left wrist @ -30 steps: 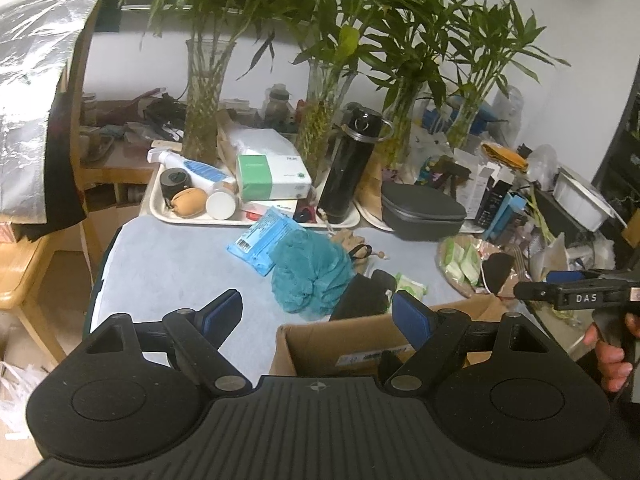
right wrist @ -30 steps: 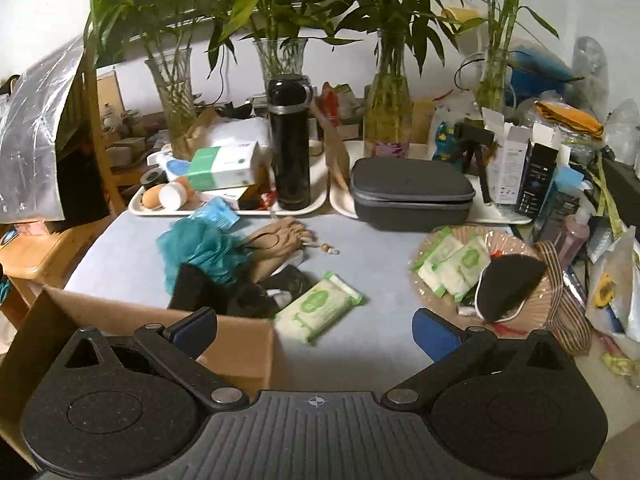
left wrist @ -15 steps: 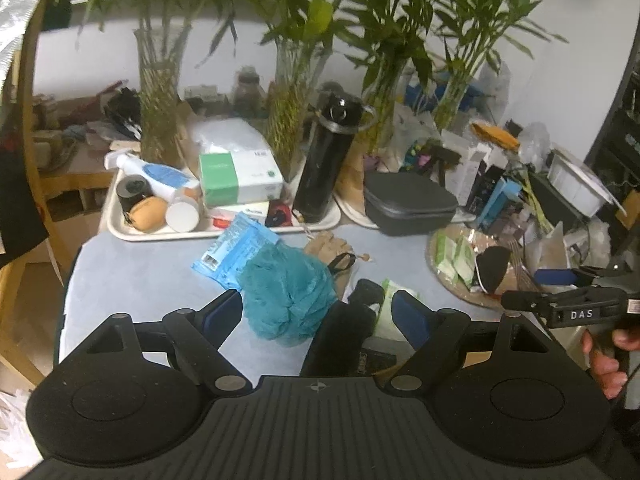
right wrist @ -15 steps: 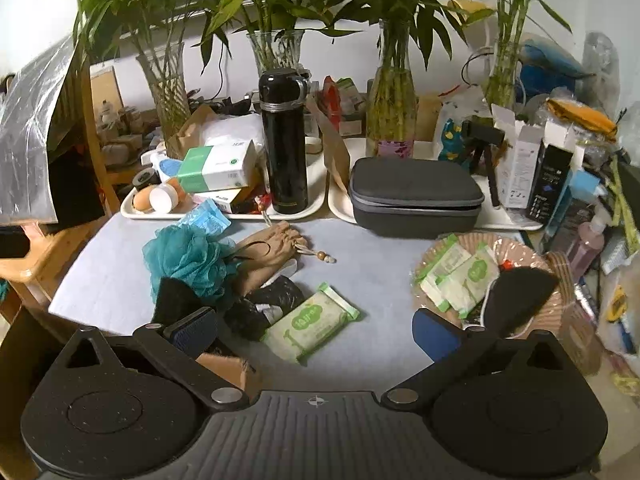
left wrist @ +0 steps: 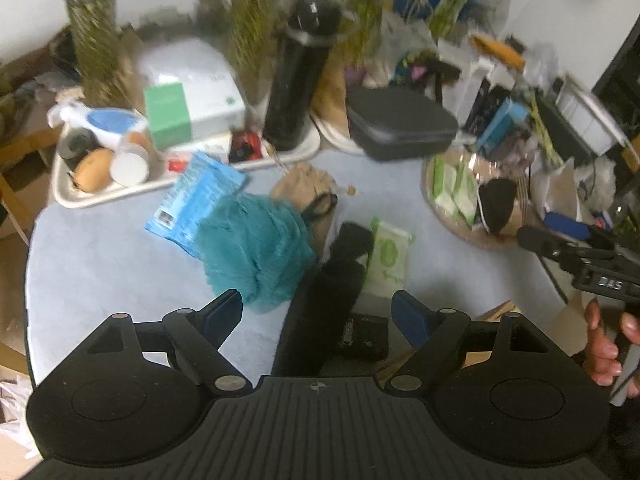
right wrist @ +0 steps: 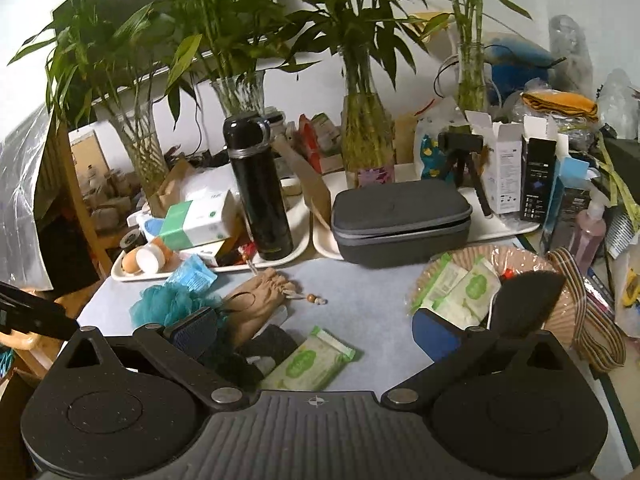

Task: Organize soft objects
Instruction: 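Lower the left gripper onto the black foam block beside the wipes packet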

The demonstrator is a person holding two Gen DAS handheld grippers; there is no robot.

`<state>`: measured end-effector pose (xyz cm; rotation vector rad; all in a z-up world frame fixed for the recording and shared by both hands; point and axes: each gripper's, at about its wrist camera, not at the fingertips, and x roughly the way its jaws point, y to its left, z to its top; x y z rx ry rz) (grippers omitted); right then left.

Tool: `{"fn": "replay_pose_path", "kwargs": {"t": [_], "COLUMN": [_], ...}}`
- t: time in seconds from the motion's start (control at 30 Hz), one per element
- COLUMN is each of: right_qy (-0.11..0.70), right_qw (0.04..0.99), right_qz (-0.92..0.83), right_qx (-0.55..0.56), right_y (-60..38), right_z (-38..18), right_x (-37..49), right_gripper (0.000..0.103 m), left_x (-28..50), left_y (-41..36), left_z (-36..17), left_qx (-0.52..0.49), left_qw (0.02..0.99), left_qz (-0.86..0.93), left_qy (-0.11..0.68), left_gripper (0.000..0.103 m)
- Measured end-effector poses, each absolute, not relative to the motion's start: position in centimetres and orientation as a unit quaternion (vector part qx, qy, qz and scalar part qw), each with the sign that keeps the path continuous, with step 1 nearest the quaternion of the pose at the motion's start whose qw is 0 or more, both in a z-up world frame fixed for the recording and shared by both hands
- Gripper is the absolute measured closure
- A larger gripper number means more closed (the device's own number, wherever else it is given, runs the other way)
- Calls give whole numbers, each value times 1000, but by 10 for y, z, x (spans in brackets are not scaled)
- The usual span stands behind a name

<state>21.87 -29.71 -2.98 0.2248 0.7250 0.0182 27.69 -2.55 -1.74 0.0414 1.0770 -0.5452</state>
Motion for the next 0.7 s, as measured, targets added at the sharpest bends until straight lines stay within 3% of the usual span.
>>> {"fn": "replay_pose_path", "kwargs": {"t": [0.7], "right_qy": [349], "right_qw": [917], "right_qz": [-24], "right_qx": [192], "right_y": [-328], "right_z": [-33], "right_x": [215], "right_gripper": [0], "left_x": [352], "left_y": [-119], "left_z": [-112], "left_qx": [138], "left_qw": [662], "left_qz": [-209], "left_qy": [707], "left_gripper": [21]}}
